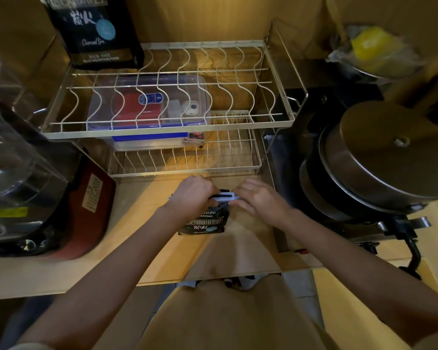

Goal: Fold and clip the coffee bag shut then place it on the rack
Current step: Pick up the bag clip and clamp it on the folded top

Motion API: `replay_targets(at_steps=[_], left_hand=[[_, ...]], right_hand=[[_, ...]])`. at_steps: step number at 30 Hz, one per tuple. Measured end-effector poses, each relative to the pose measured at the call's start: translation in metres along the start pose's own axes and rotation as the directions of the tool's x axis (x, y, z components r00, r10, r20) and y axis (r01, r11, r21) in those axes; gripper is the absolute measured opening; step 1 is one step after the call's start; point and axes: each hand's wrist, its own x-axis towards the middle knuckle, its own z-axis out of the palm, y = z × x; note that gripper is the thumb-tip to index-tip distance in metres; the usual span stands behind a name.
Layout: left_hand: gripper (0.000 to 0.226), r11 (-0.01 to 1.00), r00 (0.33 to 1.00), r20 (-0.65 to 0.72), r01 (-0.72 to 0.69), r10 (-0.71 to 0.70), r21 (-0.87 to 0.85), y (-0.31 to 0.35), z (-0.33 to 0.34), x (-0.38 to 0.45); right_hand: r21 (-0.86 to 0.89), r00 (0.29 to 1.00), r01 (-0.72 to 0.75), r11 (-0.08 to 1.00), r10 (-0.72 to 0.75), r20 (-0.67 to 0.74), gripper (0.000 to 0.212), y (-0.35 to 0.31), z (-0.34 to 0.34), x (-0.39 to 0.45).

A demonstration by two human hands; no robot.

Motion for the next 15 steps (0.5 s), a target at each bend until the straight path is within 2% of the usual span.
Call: replay_targets(at_steps=[5, 10, 15], left_hand=[[0.023, 1.0, 1.0, -0.002, -0.013, 0.013, -0.003, -0.0016, -0.0012, -0.0004], [0.024, 0.999, 1.0, 0.0, 0.014, -0.014, -0.045, -0.0019, -0.0008, 0.0006], [0.024, 0.998, 1.0, -0.02, 0.01, -0.011, -0.058, -0.0036, 0.0005, 0.0016]], right_hand=[[0.071, 0.999, -0.03, 0.997, 0.028, 0.029, 0.028, 0.0044, 0.0004, 0.0032], [0.256, 0.991, -0.133, 0.958, 0.12, 0.064, 0.027, 0.0033, 0.0013, 0.0041], [0.286, 0.984, -0.173, 0.942, 0.151, 0.099, 0.028, 0.0033, 0.002, 0.0046]])
